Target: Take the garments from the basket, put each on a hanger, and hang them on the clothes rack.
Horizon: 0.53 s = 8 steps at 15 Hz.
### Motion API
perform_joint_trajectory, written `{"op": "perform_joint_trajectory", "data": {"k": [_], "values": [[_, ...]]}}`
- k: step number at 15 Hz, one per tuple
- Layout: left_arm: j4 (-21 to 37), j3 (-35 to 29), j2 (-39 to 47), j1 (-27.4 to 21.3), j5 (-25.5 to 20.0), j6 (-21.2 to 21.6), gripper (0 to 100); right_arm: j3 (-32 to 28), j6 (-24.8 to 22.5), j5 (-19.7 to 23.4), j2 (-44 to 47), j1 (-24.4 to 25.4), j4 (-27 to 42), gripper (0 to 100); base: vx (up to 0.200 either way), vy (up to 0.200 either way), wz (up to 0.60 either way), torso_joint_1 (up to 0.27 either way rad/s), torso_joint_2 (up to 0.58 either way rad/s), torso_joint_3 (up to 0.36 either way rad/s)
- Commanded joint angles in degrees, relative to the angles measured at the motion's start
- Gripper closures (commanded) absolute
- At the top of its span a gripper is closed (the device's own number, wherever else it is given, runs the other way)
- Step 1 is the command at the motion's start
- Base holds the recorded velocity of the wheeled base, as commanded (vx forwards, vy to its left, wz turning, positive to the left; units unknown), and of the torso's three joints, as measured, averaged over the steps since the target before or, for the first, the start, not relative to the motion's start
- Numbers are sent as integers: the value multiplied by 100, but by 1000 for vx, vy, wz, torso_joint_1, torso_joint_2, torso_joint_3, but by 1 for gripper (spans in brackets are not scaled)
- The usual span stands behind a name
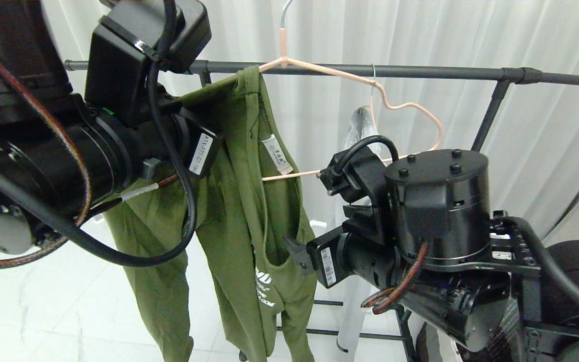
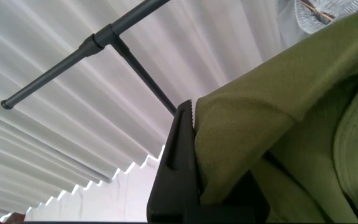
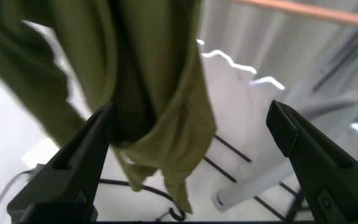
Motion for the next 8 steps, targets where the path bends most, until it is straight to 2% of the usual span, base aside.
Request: {"op": "perform_joint_trajectory", "data": {"k": [1, 5, 6, 8], "values": [[-4, 2, -3, -13, 3, 1, 100, 32, 8, -77, 204, -105, -4, 0, 0, 0, 0, 0, 0, 0], [-4, -51, 15, -31, -5, 1, 100, 58, 8, -394, 301, -202, -13, 0, 0, 0, 0, 0, 0, 0], [-4, -60, 15, -31, 3, 1, 100, 67, 8, -403, 301, -211, -13, 100, 0, 0, 0, 0, 0, 0], [-4, -42, 15, -31, 12, 1, 100, 146, 8, -420, 257, -342, -21, 100, 0, 0, 0, 0, 0, 0]]}}
